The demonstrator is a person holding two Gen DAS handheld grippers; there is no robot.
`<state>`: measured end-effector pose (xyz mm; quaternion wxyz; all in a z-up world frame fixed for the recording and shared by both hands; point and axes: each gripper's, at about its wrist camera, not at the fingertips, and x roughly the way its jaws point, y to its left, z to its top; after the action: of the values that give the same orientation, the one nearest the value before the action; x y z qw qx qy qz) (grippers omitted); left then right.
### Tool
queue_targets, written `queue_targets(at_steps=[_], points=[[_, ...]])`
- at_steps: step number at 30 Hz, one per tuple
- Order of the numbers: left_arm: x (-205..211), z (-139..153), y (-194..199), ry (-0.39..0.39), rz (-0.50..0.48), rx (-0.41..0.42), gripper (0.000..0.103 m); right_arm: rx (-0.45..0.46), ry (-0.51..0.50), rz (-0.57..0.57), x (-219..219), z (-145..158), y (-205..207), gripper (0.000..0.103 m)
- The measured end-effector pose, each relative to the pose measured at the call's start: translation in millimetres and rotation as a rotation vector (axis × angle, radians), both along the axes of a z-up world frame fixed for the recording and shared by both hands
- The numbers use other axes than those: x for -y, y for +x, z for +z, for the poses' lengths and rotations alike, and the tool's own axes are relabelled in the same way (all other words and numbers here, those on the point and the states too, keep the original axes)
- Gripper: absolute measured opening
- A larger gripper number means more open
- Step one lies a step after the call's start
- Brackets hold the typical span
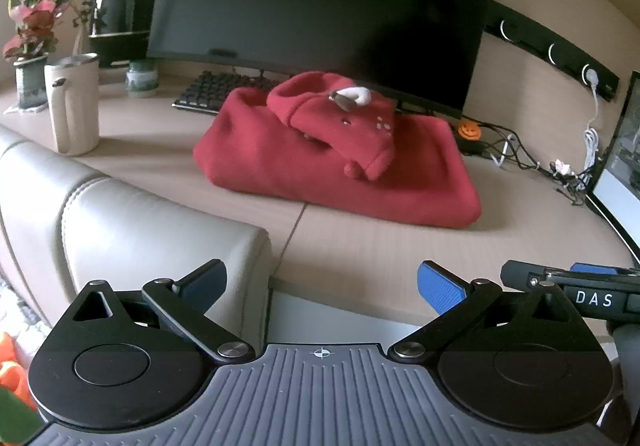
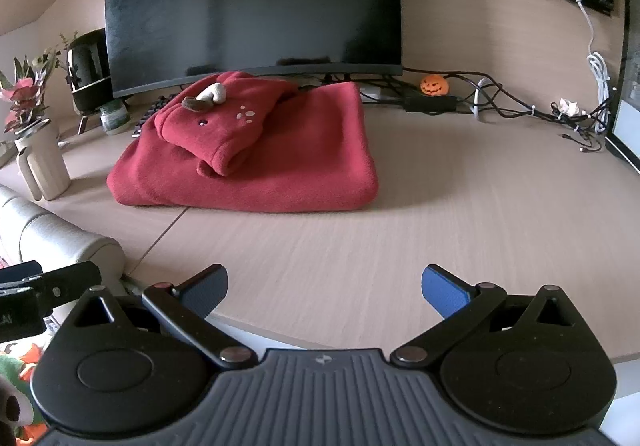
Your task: Fold clothes
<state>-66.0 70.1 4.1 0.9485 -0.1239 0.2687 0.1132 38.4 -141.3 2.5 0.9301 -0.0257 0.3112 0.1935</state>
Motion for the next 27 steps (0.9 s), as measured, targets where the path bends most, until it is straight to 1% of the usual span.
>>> queue_targets(at_steps=[10,17,27], points=[[-4,6,1,0.010,-0.003,0.026,0.103,0.015,0.006,0.000,-1,3,-2,0.103],[-3,12,0,0.033,-0.018,0.047,0.103,0.023,0.002,-0.004,-4,3,-2,0.103],[-4,14,5,0.035,-0.025,0.029,0.103,0.008,-0.013,-0.005,-8,1,1,0.103]])
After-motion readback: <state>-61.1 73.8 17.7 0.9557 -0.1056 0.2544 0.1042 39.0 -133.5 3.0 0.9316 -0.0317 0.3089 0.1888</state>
